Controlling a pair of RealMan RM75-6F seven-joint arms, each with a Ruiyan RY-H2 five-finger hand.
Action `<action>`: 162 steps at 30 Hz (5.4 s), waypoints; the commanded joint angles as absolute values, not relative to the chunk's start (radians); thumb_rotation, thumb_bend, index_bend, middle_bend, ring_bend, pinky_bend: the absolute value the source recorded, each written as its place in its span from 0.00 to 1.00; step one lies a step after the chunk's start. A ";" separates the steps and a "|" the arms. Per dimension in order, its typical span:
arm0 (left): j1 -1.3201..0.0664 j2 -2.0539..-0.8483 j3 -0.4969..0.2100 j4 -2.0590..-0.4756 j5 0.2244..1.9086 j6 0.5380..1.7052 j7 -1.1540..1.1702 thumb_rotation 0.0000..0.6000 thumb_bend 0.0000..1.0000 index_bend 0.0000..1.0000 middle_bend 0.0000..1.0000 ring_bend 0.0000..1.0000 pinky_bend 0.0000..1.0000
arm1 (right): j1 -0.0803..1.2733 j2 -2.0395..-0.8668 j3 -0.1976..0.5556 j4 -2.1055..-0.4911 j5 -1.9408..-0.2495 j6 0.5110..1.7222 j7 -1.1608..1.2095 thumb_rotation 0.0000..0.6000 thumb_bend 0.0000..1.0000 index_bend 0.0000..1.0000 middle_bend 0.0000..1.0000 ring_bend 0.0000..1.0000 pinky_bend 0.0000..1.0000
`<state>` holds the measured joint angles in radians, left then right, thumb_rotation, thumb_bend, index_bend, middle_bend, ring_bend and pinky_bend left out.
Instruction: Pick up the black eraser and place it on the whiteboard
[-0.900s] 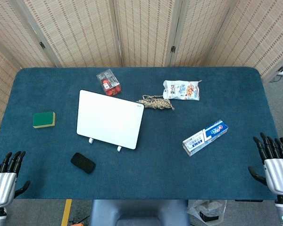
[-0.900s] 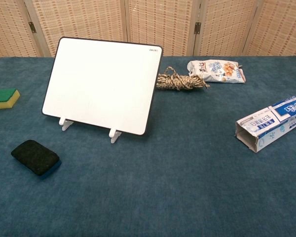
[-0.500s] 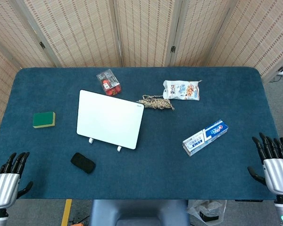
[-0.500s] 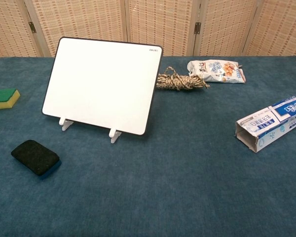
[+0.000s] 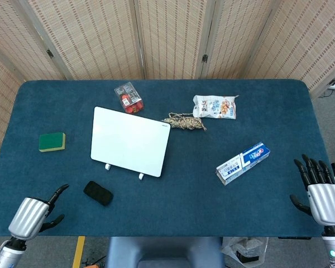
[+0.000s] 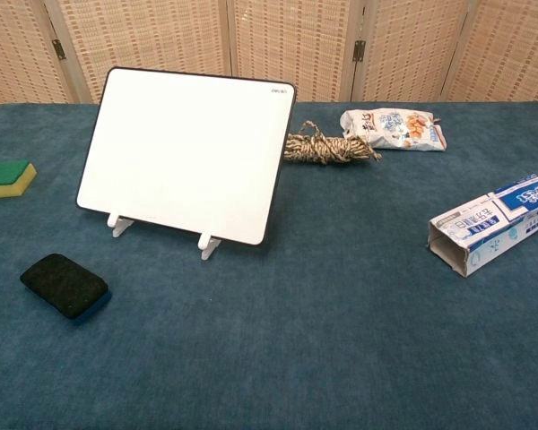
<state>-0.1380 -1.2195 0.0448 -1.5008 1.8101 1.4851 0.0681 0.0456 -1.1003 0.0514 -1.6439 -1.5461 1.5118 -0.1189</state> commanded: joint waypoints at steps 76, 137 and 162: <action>-0.422 -1.351 -0.142 -1.500 1.454 1.386 0.278 1.00 0.27 0.52 1.00 1.00 1.00 | 0.044 -1.094 0.048 -1.643 -1.552 1.524 -0.102 1.00 0.27 0.00 0.00 0.00 0.01; -0.801 -2.037 -0.312 -0.615 1.385 1.374 0.226 1.00 0.27 0.14 1.00 1.00 1.00 | 0.025 -1.048 0.044 -1.613 -1.569 1.557 0.052 1.00 0.27 0.00 0.00 0.00 0.01; -0.206 -1.161 0.147 -1.867 1.283 1.594 0.537 1.00 0.24 0.00 0.72 0.49 0.58 | 0.039 -1.074 0.049 -1.636 -1.548 1.526 -0.038 1.00 0.27 0.00 0.00 0.00 0.01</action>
<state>-0.3944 -1.3558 0.0179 -1.6936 1.3371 1.5016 0.4971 0.0344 -1.0695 0.0499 -1.6316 -1.5503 1.5330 -0.0284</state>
